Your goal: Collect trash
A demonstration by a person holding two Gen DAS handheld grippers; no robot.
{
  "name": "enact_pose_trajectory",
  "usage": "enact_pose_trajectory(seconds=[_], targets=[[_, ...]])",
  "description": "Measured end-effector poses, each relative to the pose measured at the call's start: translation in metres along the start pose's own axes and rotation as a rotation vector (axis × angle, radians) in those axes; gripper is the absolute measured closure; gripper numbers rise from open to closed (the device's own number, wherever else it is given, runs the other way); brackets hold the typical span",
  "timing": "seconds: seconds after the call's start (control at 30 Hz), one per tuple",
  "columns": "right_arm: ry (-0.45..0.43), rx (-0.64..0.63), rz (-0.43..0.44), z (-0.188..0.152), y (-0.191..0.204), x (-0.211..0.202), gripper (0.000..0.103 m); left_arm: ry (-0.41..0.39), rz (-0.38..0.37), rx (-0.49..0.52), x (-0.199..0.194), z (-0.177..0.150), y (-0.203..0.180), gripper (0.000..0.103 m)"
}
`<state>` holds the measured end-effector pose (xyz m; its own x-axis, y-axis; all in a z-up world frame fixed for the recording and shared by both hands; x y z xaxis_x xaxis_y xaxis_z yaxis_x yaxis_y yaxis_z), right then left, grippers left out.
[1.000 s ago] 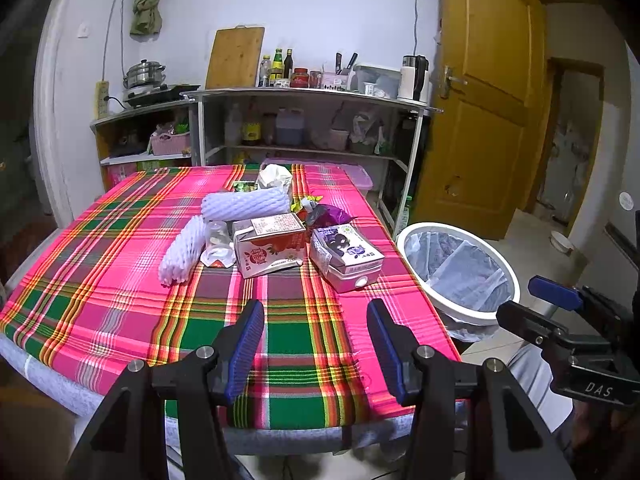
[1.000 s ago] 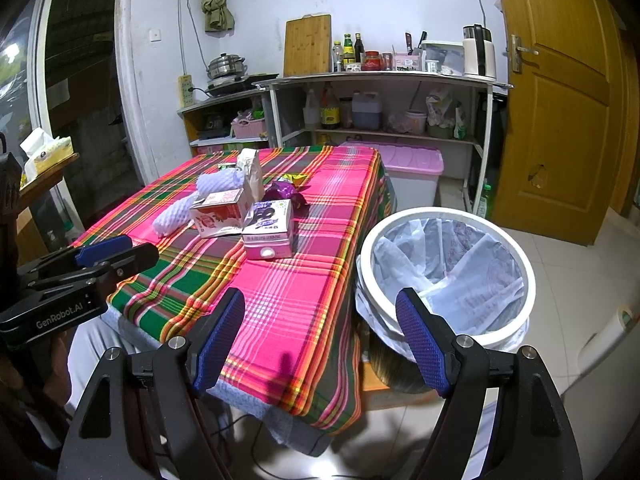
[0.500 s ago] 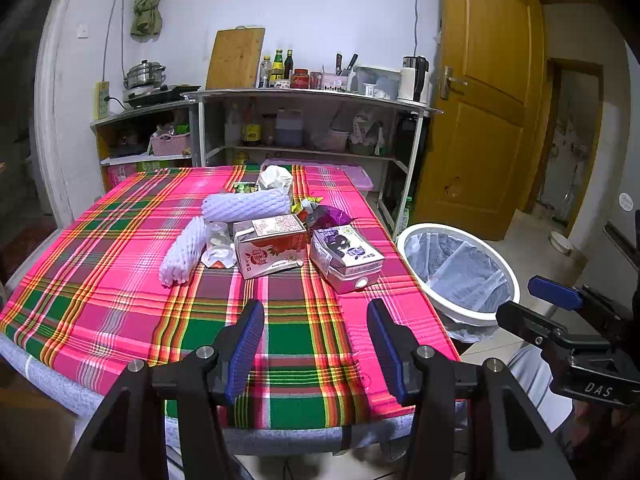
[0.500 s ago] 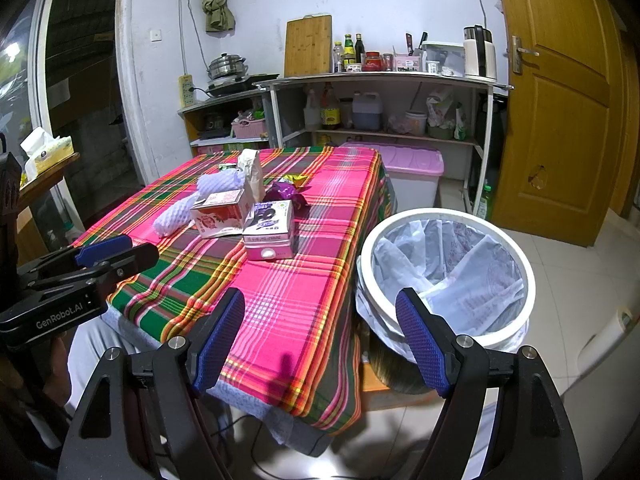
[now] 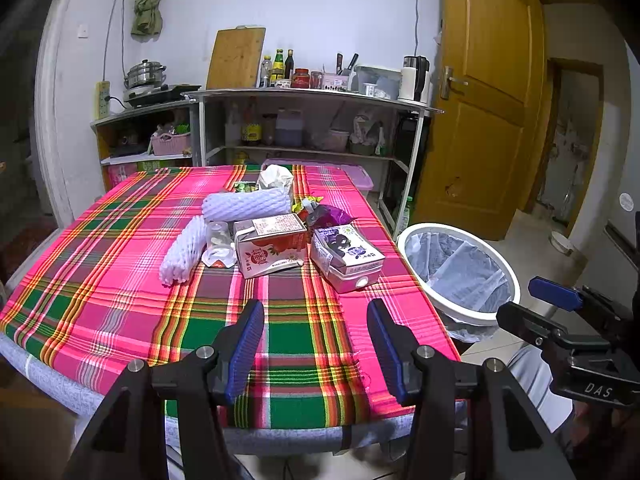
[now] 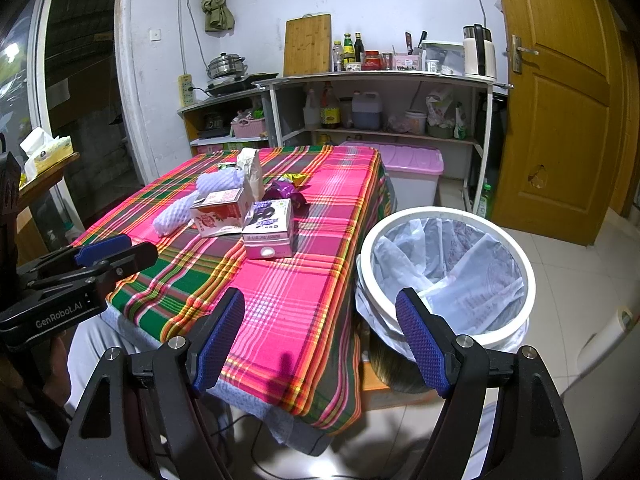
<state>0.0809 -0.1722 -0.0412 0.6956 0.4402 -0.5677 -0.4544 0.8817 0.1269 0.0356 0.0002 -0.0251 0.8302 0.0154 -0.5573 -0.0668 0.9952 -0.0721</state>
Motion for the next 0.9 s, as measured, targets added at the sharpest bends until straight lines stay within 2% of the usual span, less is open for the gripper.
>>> enact_pose_trajectory(seconds=[0.47, 0.9], targets=[[0.011, -0.018, 0.02, 0.0, 0.007, 0.002, 0.025, 0.014, 0.007, -0.004, 0.003, 0.0, 0.004, 0.05], [0.044, -0.039, 0.052, 0.009, 0.014, 0.028, 0.025, 0.043, 0.003, -0.052, 0.021, -0.001, 0.023, 0.05]])
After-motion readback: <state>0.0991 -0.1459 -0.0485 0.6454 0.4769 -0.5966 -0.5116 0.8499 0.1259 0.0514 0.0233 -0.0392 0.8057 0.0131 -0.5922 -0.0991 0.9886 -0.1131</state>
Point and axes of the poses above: each gripper's, at about its wrist camera, not at the fingertips, and x roughly the way its jaws point, y to its left, z to its top, the point moved 4 cm from there along x, roughly the way its jaws point, and after that the axes turned 2 degrees about z, right-handed, at the moved point
